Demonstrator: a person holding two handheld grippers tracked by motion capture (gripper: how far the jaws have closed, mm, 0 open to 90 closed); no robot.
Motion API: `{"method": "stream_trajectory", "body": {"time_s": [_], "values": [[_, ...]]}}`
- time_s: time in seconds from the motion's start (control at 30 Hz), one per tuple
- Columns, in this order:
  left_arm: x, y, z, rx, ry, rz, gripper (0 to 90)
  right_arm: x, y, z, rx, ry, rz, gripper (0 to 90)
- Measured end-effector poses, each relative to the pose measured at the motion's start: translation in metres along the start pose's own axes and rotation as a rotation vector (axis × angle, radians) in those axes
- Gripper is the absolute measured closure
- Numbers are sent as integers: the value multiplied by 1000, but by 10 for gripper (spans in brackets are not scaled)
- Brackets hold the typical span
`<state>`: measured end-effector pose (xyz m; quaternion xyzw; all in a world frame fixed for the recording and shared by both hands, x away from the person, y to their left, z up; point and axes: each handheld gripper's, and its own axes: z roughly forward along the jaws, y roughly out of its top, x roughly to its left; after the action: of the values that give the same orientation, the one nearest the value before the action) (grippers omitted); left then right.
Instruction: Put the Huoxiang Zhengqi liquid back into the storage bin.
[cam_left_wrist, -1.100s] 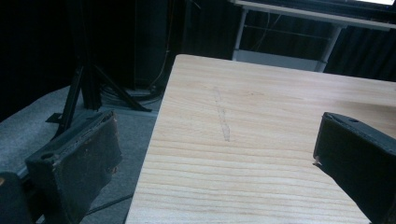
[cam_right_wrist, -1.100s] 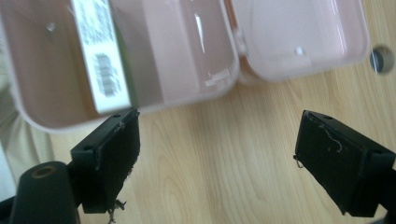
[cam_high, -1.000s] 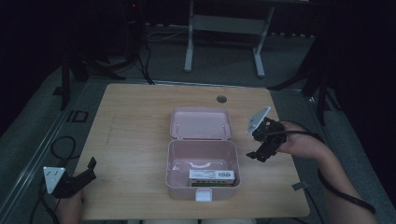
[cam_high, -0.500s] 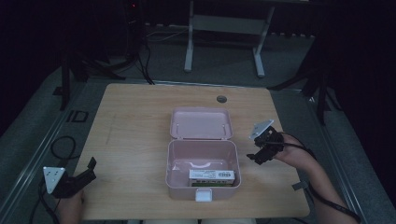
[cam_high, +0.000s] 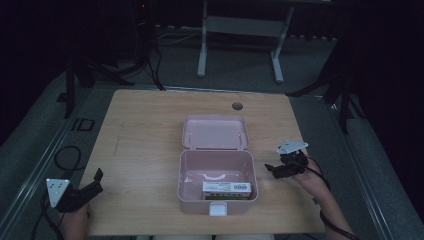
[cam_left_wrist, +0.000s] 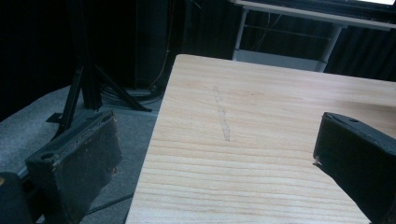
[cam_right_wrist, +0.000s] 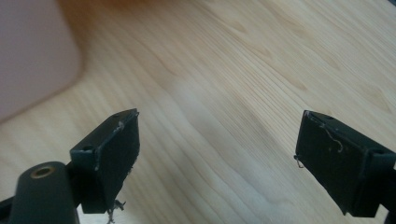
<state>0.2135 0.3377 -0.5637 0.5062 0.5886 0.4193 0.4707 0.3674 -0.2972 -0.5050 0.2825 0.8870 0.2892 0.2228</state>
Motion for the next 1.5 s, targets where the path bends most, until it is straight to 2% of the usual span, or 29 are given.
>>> {"method": "stream_trajectory", "body": {"time_s": [0.23,0.37,0.5,0.73,0.8,0.93,1.07,1.37,1.5], "values": [[0,0,0,-2,1,-1,8,1,-28,6,-45,-85,76,123],[0,0,0,-2,1,0,8,0,-41,6,-76,-138,141,120],[0,0,0,-3,2,0,7,0,-51,6,-97,-175,230,120],[0,0,0,-4,3,1,8,-3,-68,1,-163,-295,397,120],[0,0,0,-3,3,2,8,-4,-73,-1,-175,-310,435,120],[0,0,0,-3,2,0,7,-6,-77,-3,-175,-341,453,122],[0,0,0,-2,1,0,7,-7,-83,-7,-210,-377,496,122],[0,0,0,-2,0,0,7,-11,-88,-12,-268,-358,566,128],[0,0,0,-1,1,3,8,-15,-89,-13,-286,-326,588,128]]}}
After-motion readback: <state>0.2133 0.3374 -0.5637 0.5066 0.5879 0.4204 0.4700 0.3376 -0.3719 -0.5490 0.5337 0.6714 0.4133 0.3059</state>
